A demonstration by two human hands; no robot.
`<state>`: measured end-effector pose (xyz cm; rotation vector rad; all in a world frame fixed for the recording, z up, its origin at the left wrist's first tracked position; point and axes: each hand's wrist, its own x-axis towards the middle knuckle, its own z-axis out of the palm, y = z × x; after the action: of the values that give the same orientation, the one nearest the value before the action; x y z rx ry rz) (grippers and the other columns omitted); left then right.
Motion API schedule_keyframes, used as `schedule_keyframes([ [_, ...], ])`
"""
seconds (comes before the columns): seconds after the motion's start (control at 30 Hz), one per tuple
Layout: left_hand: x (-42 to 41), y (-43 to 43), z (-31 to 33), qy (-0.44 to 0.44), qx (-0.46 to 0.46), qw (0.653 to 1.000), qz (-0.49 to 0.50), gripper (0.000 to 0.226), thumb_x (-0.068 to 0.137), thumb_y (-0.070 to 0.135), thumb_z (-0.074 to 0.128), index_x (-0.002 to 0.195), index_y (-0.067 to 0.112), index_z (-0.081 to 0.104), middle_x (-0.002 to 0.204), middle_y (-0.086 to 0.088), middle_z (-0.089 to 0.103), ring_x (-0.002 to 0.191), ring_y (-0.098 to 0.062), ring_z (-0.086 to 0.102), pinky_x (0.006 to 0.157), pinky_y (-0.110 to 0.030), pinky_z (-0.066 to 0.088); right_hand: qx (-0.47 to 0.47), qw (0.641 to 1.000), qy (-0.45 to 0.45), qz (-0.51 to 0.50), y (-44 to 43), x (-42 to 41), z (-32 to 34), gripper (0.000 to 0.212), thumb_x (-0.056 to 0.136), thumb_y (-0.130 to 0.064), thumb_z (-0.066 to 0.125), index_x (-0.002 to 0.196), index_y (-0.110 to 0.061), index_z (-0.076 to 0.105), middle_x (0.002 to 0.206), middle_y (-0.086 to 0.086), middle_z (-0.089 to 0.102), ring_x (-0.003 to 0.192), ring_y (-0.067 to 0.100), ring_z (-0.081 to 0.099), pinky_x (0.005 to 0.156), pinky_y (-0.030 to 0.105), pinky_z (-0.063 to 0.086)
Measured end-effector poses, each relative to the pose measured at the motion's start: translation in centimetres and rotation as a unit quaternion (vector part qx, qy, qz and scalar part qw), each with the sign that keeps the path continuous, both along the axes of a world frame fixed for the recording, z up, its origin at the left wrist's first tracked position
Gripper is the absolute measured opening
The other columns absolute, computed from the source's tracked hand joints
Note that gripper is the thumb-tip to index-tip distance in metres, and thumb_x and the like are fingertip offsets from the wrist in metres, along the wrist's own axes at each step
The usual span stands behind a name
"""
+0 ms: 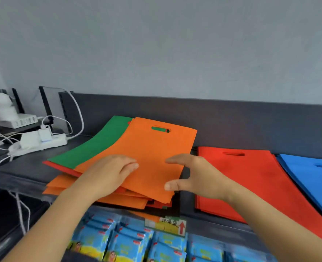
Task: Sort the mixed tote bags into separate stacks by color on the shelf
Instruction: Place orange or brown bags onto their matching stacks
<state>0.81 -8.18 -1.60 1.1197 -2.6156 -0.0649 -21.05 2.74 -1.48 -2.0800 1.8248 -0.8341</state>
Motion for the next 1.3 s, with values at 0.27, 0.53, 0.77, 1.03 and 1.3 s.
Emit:
schedule_keyframes([
  [0.27,3.8,-3.0,-1.1,-0.02,0.125,0.992,0.02,0.116,0.046,0.1,0.01,0.137,0.037,0.043,0.146,0.022,0.034,0.133,-0.005,0.034,0.109,-0.025,0.027,0.061,0.987,0.129,0.071,-2.0,3.2,-0.2,0.032,0.083,-0.035,0.065,0.111,-0.02,0.068,0.12,-0.007,0.065,0.11,0.007,0.057,0.098,0.027,0.043],
  [0.53,4.3,-3.0,0.4,-0.115,0.121,0.986,-0.019,0.095,0.066,0.089,0.028,0.143,0.033,0.035,0.144,0.014,0.04,0.134,-0.013,0.036,0.105,-0.023,0.028,0.005,0.994,-0.078,-0.078,-3.4,1.5,0.6,0.043,0.089,-0.022,0.063,0.056,-0.012,0.037,0.052,-0.008,0.029,0.045,0.005,0.027,0.05,0.023,0.024],
  [0.77,4.5,-3.5,0.4,-0.057,-0.021,0.998,-0.024,0.032,0.098,0.044,0.037,0.08,0.021,0.05,0.066,0.003,0.051,0.067,-0.019,0.051,0.065,-0.033,0.042,-0.046,0.981,-0.105,-0.157,-2.1,0.8,0.7,0.046,0.091,-0.042,0.052,0.076,0.001,0.06,0.067,0.001,0.048,0.065,0.013,0.044,0.063,0.033,0.04],
  [1.03,3.4,-1.2,0.5,-0.049,-0.136,0.988,-0.053,0.039,0.099,0.03,0.025,0.128,0.042,0.047,0.118,0.012,0.063,0.106,-0.018,0.06,0.078,-0.033,0.048,0.223,0.835,-0.45,-0.226,-0.1,-1.1,0.4,0.042,0.086,-0.028,0.065,0.112,0.004,0.057,0.087,0.016,0.067,0.065,0.016,0.066,0.056,0.024,0.055],
  [1.3,-0.2,2.2,0.2,-0.015,-0.181,0.978,-0.107,0.053,0.091,0.009,0.051,0.128,0.046,0.05,0.124,0.023,0.058,0.112,-0.008,0.058,0.078,-0.03,0.049,0.078,0.876,-0.389,-0.274,2.4,-2.1,-0.6,0.022,0.084,0.015,0.052,0.079,-0.006,0.059,0.081,0.013,0.06,0.068,0.022,0.063,0.058,0.029,0.059],
])
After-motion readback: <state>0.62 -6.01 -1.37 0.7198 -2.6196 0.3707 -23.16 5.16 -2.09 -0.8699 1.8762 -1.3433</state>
